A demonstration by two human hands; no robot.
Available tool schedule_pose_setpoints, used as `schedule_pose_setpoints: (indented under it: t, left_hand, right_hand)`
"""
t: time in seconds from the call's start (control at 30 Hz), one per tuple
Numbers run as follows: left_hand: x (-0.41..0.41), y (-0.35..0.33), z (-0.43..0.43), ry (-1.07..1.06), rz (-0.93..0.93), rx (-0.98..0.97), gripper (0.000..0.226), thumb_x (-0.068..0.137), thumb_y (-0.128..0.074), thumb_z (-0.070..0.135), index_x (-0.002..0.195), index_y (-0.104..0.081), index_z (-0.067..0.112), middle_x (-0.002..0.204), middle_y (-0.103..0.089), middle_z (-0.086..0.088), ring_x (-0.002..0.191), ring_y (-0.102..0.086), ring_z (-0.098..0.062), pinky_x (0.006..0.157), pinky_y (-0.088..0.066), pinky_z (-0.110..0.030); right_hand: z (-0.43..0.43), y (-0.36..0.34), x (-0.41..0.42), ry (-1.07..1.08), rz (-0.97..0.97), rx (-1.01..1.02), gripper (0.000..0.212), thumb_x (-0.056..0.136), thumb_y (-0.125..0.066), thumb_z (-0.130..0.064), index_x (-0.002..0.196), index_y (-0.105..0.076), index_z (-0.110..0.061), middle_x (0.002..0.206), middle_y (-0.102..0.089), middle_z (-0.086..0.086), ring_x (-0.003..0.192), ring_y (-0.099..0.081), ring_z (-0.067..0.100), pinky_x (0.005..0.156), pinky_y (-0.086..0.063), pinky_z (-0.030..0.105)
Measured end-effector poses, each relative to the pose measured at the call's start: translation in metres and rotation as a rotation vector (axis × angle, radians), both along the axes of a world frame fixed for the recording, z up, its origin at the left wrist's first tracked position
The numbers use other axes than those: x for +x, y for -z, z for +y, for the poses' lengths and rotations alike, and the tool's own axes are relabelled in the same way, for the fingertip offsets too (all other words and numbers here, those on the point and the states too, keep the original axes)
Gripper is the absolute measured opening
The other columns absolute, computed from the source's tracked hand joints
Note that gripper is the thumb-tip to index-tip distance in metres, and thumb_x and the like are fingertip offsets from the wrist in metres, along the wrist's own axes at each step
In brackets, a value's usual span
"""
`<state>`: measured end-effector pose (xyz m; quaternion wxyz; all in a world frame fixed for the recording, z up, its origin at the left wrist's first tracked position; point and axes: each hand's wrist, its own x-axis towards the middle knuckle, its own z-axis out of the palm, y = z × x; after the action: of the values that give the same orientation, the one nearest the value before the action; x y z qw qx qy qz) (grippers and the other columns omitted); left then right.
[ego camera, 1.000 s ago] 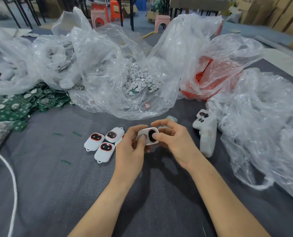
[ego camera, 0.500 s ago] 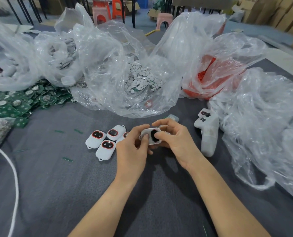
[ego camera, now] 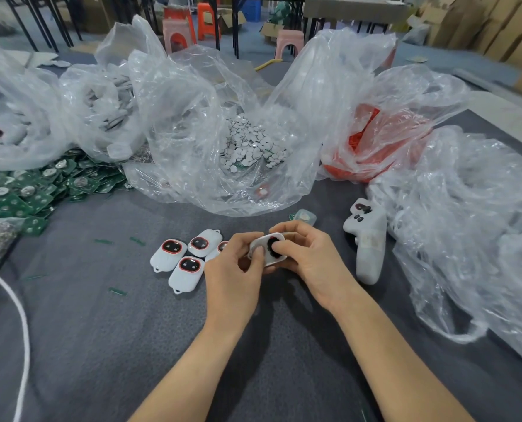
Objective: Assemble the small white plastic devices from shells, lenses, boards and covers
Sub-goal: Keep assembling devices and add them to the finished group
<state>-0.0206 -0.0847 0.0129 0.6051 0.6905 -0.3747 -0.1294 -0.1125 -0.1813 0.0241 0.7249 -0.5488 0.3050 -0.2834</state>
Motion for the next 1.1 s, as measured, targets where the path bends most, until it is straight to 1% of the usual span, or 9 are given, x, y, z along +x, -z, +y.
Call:
schedule_pose_setpoints:
  t: [0.1,0.2,0.33,0.43,0.57,0.77,0.9,1.03,1.1]
  left_hand:
    - [-0.001,-0.0012,0.0001,0.009,-0.007,0.001,0.021,0.088,-0.061,-0.001,0.099,-0.069,0.015,0.085,-0.07,0.015,0.078,-0.065,0.005,0.068,-0.046,-0.006]
    - [-0.0024,-0.002,0.0003,0.033,0.024,-0.007,0.021,0.088,-0.06,-0.004,0.101,-0.069,0.01,0.084,-0.07,0.012,0.076,-0.066,0.006,0.063,-0.046,-0.004]
    - [-0.004,-0.0034,0.0006,0.046,0.031,-0.018,0.022,0.088,-0.058,-0.007,0.102,-0.068,0.007,0.083,-0.069,0.01,0.073,-0.065,0.008,0.06,-0.046,-0.003]
    - [-0.0044,-0.0042,0.0007,0.055,0.09,-0.033,0.021,0.089,-0.057,-0.007,0.102,-0.068,0.006,0.083,-0.07,0.009,0.073,-0.066,0.006,0.06,-0.048,-0.005]
    - [-0.0048,-0.0044,0.0017,0.046,0.083,-0.033,0.023,0.089,-0.058,-0.006,0.1,-0.068,0.011,0.08,-0.069,0.013,0.071,-0.066,0.008,0.06,-0.046,-0.004]
    - [-0.0018,-0.0021,0.0014,0.027,0.07,-0.011,0.023,0.089,-0.059,-0.004,0.099,-0.068,0.014,0.082,-0.07,0.013,0.074,-0.066,0.007,0.062,-0.045,-0.004]
    - [0.001,0.0,0.0013,0.023,0.057,0.022,0.023,0.089,-0.06,0.0,0.1,-0.069,0.018,0.085,-0.072,0.011,0.078,-0.067,0.002,0.071,-0.049,-0.01]
    - [0.0015,-0.0003,0.0013,0.03,0.047,0.009,0.023,0.088,-0.06,-0.001,0.1,-0.07,0.017,0.087,-0.071,0.014,0.08,-0.066,0.005,0.07,-0.045,-0.006]
    - [0.0008,-0.0001,0.0013,0.038,0.048,0.006,0.023,0.089,-0.059,-0.001,0.1,-0.069,0.017,0.087,-0.07,0.014,0.08,-0.065,0.006,0.07,-0.044,-0.005]
  right_hand:
    - [0.0002,-0.0021,-0.0001,0.008,0.01,0.007,0.021,0.084,-0.06,0.009,0.089,-0.067,-0.011,0.08,-0.069,0.007,0.075,-0.068,0.019,0.065,-0.057,0.03]
    - [-0.0005,-0.0043,-0.001,0.0,0.04,-0.008,0.02,0.084,-0.057,0.011,0.086,-0.064,-0.008,0.078,-0.066,0.009,0.072,-0.066,0.019,0.065,-0.059,0.035]
    - [-0.0007,-0.0062,-0.0018,-0.022,0.067,-0.015,0.019,0.085,-0.056,0.011,0.086,-0.063,-0.007,0.081,-0.064,0.012,0.073,-0.065,0.02,0.065,-0.059,0.035]
    - [-0.0004,-0.0071,-0.0025,-0.034,0.059,-0.012,0.02,0.085,-0.056,0.013,0.088,-0.063,-0.006,0.085,-0.063,0.014,0.076,-0.065,0.023,0.067,-0.06,0.037]
    - [0.0003,-0.0087,-0.0044,-0.032,0.067,-0.04,0.018,0.085,-0.058,0.013,0.093,-0.063,-0.002,0.088,-0.063,0.015,0.08,-0.066,0.026,0.067,-0.061,0.041]
    - [0.0018,-0.0084,-0.0047,-0.001,0.185,-0.191,0.019,0.084,-0.064,0.007,0.091,-0.066,-0.011,0.092,-0.067,0.014,0.086,-0.066,0.024,0.078,-0.059,0.041]
    - [0.0019,-0.0077,-0.0043,-0.002,0.175,-0.192,0.021,0.084,-0.064,0.008,0.089,-0.067,-0.012,0.088,-0.066,0.016,0.079,-0.067,0.02,0.072,-0.06,0.035]
    - [0.0006,-0.0072,-0.0046,-0.004,0.224,-0.307,0.023,0.083,-0.066,0.006,0.086,-0.066,-0.017,0.081,-0.063,0.015,0.079,-0.068,0.026,0.069,-0.061,0.041]
    - [-0.0001,-0.0074,-0.0051,-0.016,0.236,-0.324,0.023,0.083,-0.067,0.005,0.084,-0.066,-0.018,0.08,-0.063,0.013,0.078,-0.068,0.025,0.068,-0.06,0.04]
